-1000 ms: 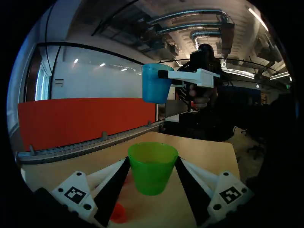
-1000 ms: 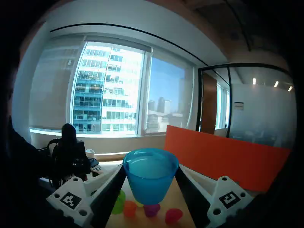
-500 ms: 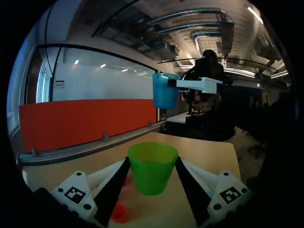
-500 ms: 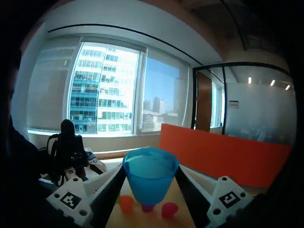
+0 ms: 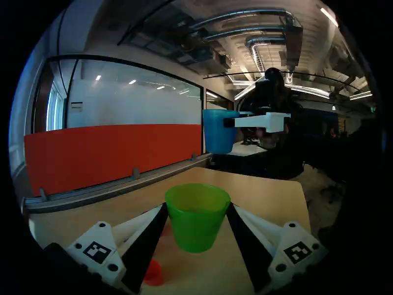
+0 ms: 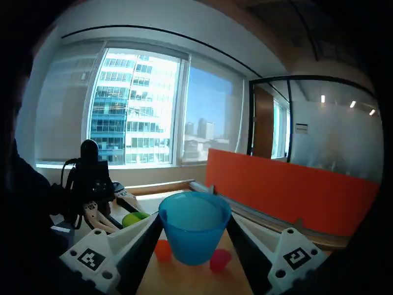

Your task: Pour water

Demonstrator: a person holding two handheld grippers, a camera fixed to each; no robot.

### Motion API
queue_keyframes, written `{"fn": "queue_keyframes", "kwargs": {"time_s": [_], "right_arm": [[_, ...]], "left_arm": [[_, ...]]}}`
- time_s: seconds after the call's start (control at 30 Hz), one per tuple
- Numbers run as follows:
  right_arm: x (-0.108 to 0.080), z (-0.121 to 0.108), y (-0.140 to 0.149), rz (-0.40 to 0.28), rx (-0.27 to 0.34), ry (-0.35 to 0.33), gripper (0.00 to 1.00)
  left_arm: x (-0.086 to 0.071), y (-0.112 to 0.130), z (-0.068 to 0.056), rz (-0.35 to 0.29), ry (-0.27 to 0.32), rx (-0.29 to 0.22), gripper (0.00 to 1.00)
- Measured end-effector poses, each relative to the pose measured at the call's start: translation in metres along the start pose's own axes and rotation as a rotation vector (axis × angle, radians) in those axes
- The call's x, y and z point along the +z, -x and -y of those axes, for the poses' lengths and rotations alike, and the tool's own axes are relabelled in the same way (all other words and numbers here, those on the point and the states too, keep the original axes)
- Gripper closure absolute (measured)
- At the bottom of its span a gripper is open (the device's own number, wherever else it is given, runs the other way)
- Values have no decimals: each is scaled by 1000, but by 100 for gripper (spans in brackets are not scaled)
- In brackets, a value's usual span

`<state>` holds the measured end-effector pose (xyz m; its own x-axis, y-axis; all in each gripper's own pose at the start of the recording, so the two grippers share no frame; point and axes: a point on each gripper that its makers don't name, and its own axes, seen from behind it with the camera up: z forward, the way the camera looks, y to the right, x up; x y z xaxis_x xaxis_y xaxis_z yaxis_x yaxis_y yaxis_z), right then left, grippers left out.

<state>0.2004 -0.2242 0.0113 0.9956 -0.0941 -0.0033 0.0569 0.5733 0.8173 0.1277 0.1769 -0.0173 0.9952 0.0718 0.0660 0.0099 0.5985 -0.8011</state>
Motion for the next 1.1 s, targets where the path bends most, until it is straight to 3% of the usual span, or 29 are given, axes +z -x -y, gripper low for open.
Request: {"fn": "queue_keyframes", "kwargs": {"time_s": [0.27, 1.1], "right_arm": [[-1, 7, 25, 34, 5, -14, 10], [-2, 20, 121, 250, -46, -77, 9]], "left_arm": [[2, 11, -3, 27, 11, -3, 14], [15, 66, -12, 178, 55, 8, 14]]}}
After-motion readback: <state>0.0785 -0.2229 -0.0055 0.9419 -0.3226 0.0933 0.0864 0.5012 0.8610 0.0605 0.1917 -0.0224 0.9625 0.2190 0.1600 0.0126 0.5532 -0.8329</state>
